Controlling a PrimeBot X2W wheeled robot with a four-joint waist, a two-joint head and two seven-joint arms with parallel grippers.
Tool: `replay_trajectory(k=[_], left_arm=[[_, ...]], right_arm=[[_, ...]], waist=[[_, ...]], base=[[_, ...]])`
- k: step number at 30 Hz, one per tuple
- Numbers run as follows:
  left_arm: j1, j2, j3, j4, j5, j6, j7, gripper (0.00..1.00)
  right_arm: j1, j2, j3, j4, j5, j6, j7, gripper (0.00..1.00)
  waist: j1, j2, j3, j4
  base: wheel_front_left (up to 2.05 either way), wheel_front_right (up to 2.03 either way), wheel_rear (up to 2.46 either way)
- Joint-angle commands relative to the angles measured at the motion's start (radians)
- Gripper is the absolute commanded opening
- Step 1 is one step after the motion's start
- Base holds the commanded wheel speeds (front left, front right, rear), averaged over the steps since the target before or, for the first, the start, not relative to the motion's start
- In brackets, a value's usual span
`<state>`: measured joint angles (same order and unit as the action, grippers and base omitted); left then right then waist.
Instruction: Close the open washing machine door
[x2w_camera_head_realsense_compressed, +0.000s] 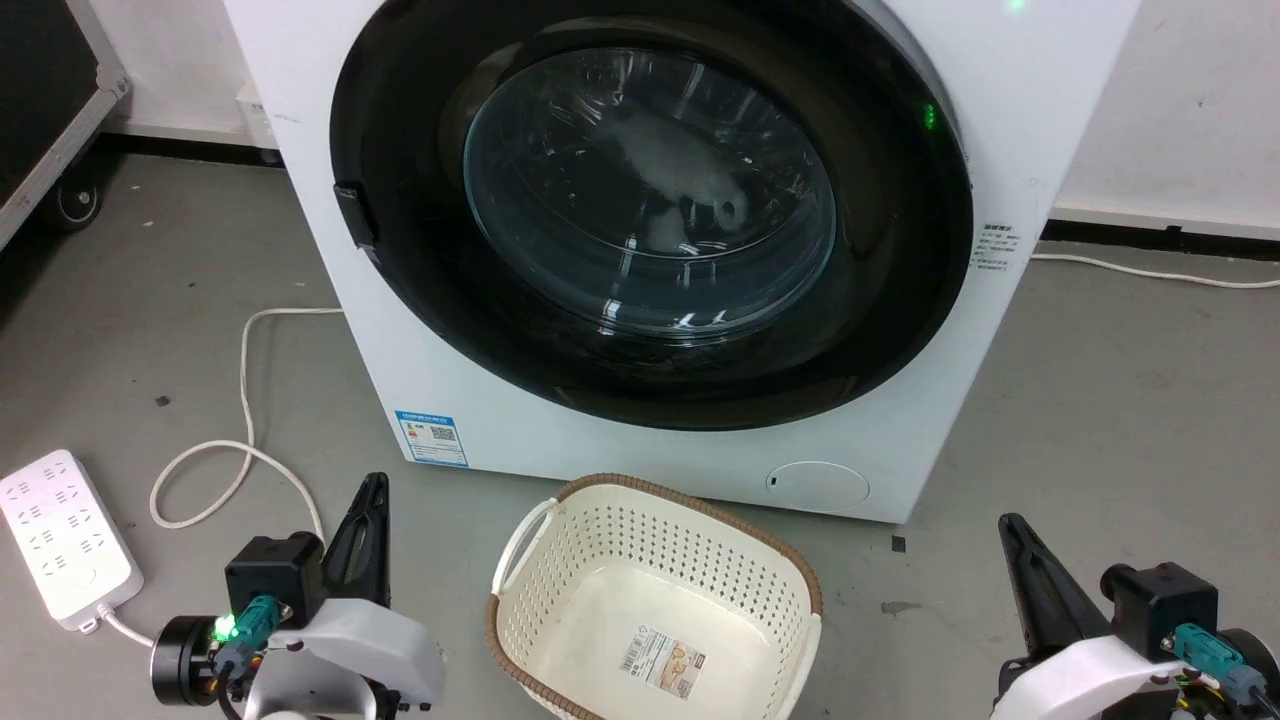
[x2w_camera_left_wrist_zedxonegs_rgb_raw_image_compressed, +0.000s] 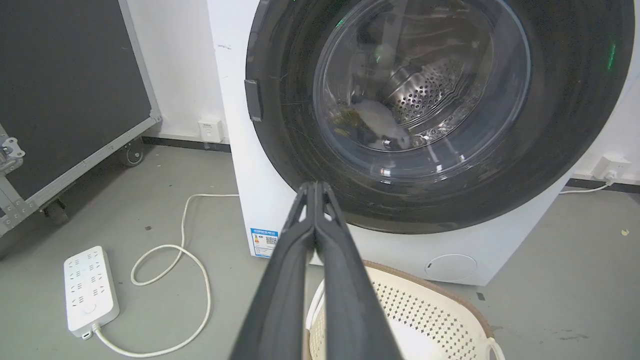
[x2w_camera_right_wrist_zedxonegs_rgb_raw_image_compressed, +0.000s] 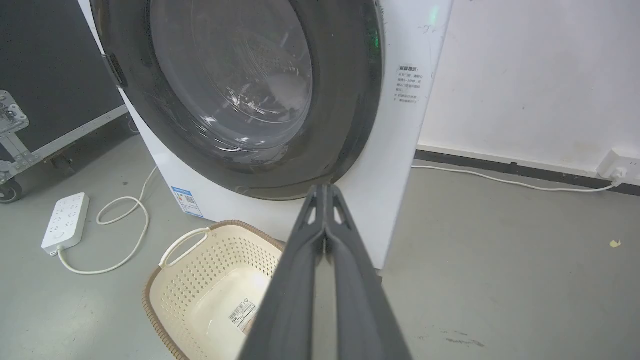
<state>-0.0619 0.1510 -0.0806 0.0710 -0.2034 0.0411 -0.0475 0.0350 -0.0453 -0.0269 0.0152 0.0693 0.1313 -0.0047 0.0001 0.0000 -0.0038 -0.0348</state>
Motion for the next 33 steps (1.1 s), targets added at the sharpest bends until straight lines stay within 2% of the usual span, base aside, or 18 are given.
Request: replay_trajectory(k=[1,33], left_arm=[[0.014,-0.006,0.006,-0.008,0.013,-0.004,0.003,0.00],[0.043,-0.064,0.051,-0.046,0.129,-0.026,0.030,0.00]], right_arm=[[-0.013,-0.003,0.002,-0.007,-0.010,0.000,0.001,0.00],[-0.026,-0.004,0.017,-0.012,-0.046,0.000,0.003,0.00]], waist=[[-0.0001,0.0000,0.000,0.001],[-0.0001,0.0000,0.002,0.021]], base=[[0.00,0.00,0.00],[0.00,0.00,0.00]])
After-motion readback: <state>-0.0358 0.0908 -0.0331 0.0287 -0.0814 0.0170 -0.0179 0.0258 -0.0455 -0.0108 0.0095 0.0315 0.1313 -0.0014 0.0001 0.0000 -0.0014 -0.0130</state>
